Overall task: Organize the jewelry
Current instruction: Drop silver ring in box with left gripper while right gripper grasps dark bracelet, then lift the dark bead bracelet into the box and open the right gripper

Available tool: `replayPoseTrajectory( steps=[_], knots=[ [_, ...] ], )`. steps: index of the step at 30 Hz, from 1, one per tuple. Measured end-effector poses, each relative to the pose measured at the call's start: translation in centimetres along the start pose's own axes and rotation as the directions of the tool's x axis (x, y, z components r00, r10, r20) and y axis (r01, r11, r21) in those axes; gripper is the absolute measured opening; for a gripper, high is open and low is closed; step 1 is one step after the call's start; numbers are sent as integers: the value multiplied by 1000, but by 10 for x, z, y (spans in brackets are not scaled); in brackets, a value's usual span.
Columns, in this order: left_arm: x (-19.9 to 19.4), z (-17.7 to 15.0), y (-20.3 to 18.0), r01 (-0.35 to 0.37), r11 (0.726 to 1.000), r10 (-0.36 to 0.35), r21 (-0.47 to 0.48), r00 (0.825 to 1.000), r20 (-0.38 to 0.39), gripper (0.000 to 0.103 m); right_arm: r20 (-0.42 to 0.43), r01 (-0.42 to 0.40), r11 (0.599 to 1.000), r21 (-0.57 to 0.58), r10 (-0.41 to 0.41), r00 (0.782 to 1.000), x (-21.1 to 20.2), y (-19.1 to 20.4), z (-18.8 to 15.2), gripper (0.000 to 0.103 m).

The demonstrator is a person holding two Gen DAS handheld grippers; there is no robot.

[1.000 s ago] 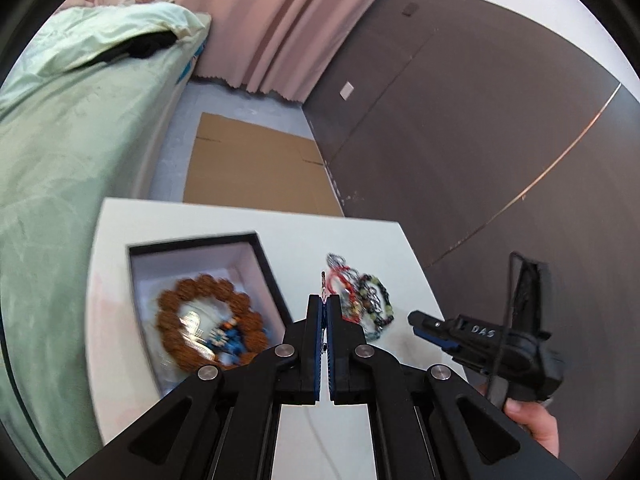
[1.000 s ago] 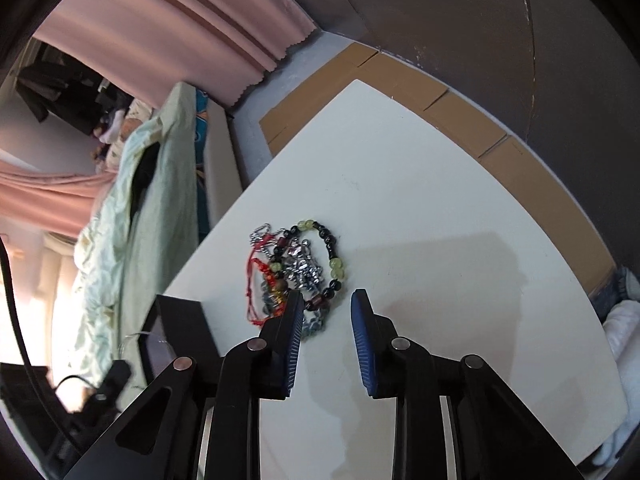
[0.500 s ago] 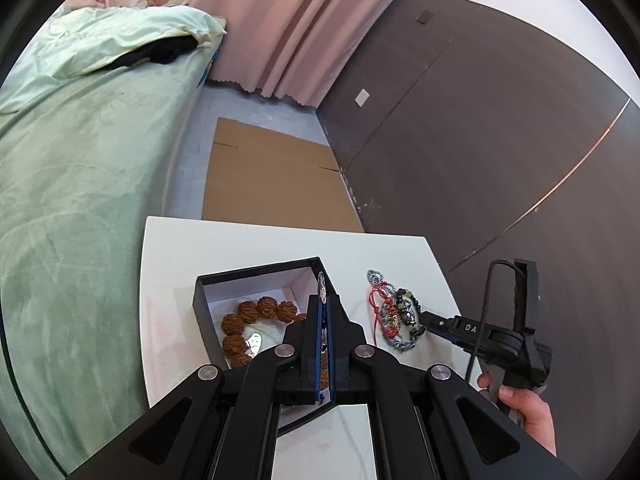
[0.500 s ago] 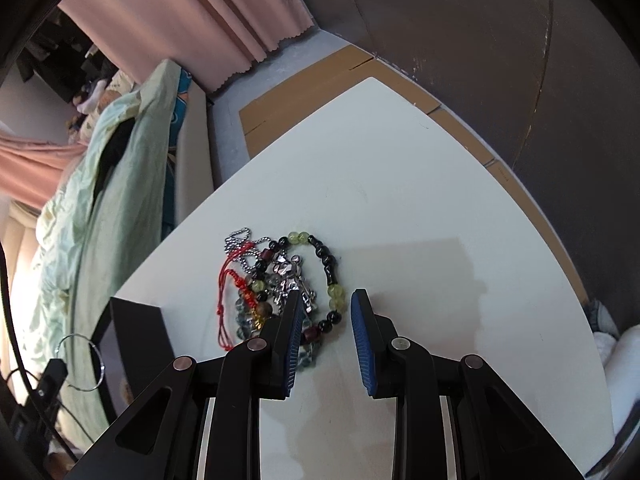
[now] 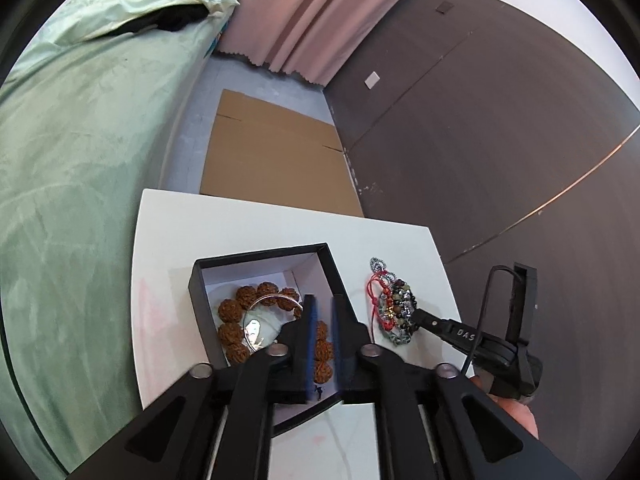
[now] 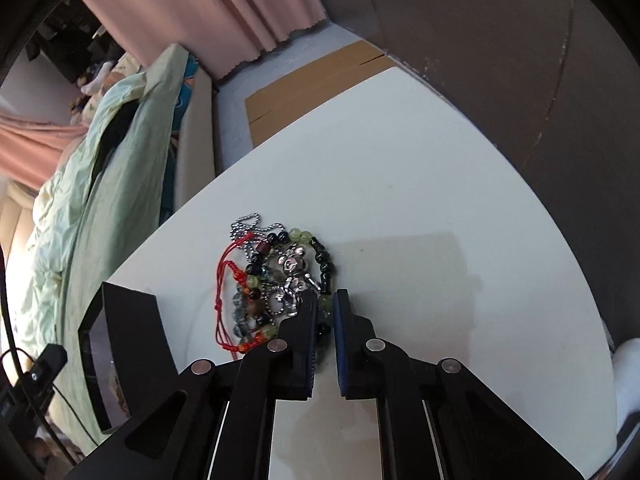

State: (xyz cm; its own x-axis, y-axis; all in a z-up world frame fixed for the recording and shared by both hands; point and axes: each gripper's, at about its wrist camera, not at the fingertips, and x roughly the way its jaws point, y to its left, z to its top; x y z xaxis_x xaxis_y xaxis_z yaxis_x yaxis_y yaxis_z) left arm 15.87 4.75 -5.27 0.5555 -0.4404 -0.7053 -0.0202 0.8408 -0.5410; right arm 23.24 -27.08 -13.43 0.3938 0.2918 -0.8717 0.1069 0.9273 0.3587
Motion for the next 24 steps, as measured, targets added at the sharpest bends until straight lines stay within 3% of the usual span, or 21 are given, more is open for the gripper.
replayPoseTrajectory(
  steps=[1, 2, 3, 6, 15, 24],
  knots=[
    [-1, -1, 0, 0, 1000, 0, -1, 1000, 4, 33, 7, -9, 1000, 7, 9, 1000, -2, -2, -1, 9],
    [-3, -2, -1, 2, 1000, -2, -2, 1000, 12, 57, 14, -27, 1000, 17, 26, 1000, -5, -2, -2, 9],
    [-7, -3, -1, 3, 1000, -3, -4, 999, 32, 71, 23, -45, 999, 24, 45, 999, -8, -3, -3, 9],
    [-15, -4, -3, -3, 1000, 3, 1, 998, 69, 73, 64, -84, 996, 23, 82, 995, -22, -2, -7, 9],
    [-27, -12, 7, -30, 999, 32, -26, 996, 82, 73, 167, -190, 980, -51, 196, 966, -65, 20, -16, 9],
    [-37, -26, 7, -70, 998, 70, 1, 993, 93, 73, 228, -337, 935, -106, 353, 907, -100, 43, -33, 9]
  ],
)
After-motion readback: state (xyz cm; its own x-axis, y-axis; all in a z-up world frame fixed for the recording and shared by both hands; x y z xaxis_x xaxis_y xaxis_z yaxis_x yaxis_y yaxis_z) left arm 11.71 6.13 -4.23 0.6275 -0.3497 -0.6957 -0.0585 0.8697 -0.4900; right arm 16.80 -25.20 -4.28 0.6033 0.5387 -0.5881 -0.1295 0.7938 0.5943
